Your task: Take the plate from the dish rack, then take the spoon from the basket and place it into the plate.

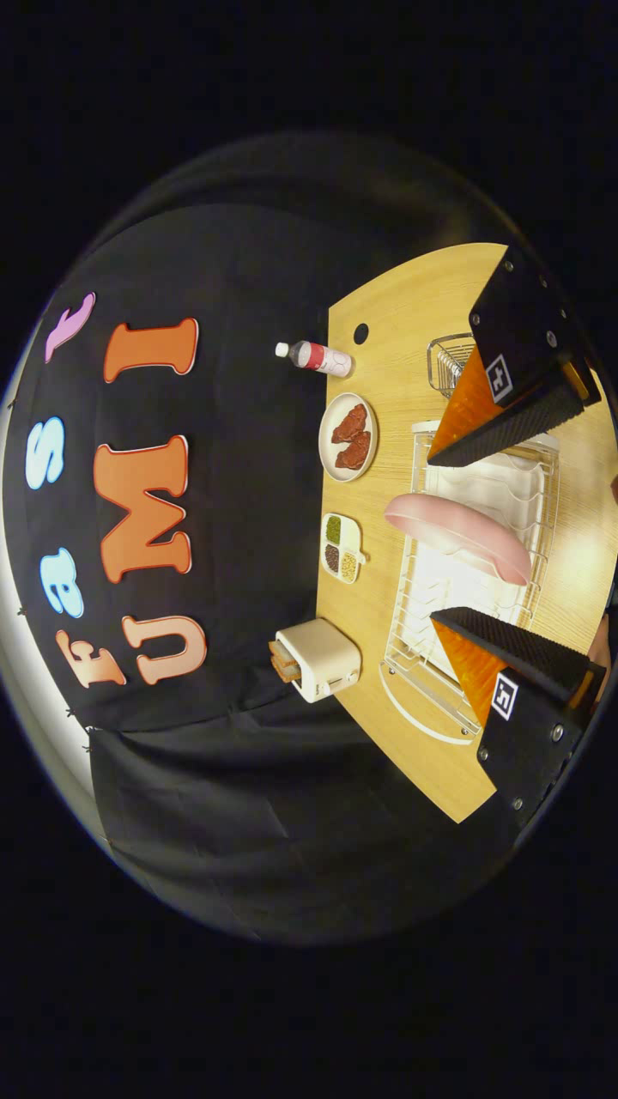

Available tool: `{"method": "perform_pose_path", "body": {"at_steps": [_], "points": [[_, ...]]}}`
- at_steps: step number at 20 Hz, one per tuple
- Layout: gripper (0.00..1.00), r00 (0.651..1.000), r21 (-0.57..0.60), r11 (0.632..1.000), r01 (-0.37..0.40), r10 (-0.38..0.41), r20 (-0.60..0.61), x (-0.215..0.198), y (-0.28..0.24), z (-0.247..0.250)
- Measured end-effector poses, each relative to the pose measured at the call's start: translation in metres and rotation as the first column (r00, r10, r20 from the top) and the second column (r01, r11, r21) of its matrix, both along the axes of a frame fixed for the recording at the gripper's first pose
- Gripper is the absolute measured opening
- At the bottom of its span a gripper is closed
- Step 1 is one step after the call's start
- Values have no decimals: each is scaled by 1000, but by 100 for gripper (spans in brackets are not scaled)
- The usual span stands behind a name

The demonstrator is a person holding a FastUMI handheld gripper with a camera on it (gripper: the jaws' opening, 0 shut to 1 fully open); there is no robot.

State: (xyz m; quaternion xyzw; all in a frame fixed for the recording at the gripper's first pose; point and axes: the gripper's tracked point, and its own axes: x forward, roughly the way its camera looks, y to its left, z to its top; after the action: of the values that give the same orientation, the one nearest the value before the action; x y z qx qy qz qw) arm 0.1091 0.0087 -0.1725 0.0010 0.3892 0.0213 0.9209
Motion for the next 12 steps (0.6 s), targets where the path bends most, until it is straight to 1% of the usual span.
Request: {"method": "perform_pose_path", "body": {"at_steps": [3,4,7,11,12], "points": [[98,994,-48,999,22,-27,-107,17,-12,-33],[97,989,-52,998,20,-27,-146,19,-14,-44],[95,975,-51,997,59,-68,-213,33,-22,-61],[87,946,-24,995,92,-95,-310,34,-20,-84],[83,937,-24,995,92,-95,-336,33,-20,-89]]}}
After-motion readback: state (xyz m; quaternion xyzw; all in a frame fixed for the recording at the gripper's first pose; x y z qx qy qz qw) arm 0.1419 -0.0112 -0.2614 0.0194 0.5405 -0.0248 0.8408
